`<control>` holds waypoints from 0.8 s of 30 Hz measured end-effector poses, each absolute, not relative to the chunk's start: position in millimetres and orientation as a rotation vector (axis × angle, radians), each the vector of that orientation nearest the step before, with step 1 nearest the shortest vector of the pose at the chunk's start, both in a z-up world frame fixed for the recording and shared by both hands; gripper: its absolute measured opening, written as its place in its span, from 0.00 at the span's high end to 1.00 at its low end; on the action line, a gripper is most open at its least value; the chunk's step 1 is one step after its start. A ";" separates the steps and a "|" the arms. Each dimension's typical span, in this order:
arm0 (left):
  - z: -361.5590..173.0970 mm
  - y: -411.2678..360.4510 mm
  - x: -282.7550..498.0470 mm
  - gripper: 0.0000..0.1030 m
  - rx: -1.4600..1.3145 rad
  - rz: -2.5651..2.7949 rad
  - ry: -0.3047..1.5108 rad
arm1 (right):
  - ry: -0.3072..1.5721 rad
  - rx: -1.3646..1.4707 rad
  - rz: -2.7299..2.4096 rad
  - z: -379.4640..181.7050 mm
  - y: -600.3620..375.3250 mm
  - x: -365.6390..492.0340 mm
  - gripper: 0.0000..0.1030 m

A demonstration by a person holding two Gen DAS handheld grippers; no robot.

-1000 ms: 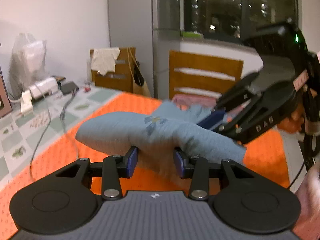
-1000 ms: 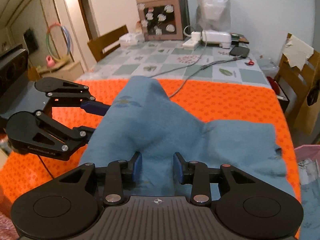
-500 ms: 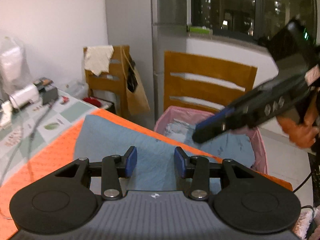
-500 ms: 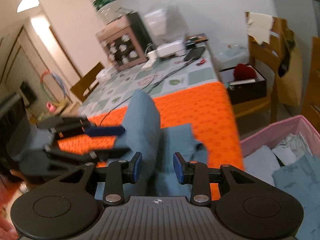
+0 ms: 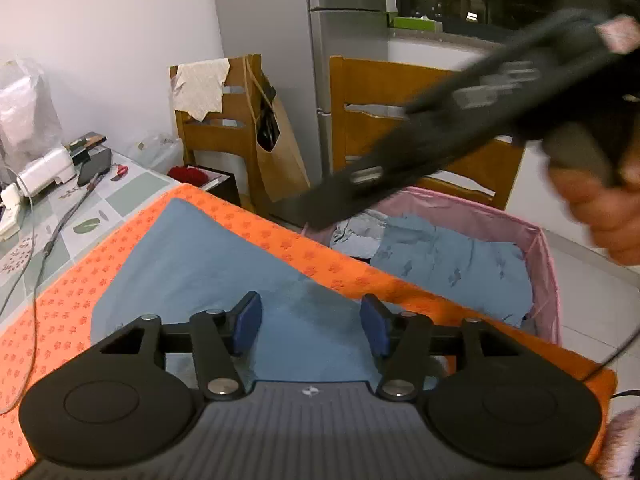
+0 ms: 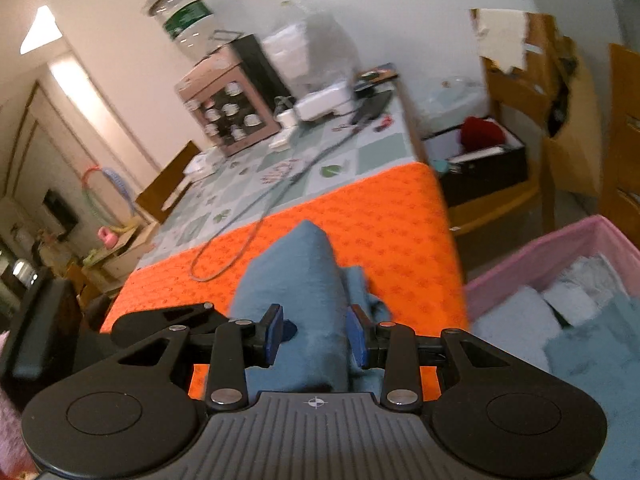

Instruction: Fold clothes

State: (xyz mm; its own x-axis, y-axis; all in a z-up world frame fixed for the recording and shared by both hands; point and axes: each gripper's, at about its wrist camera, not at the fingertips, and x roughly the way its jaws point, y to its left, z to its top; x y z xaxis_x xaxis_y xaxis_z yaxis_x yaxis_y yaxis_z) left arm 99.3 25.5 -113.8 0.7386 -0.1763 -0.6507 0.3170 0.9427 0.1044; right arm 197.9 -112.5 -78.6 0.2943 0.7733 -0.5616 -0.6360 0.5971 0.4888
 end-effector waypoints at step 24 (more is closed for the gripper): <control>-115.9 53.2 19.7 0.47 0.023 -0.107 0.765 | 0.923 -0.271 1.022 -97.6 25.9 243.1 0.74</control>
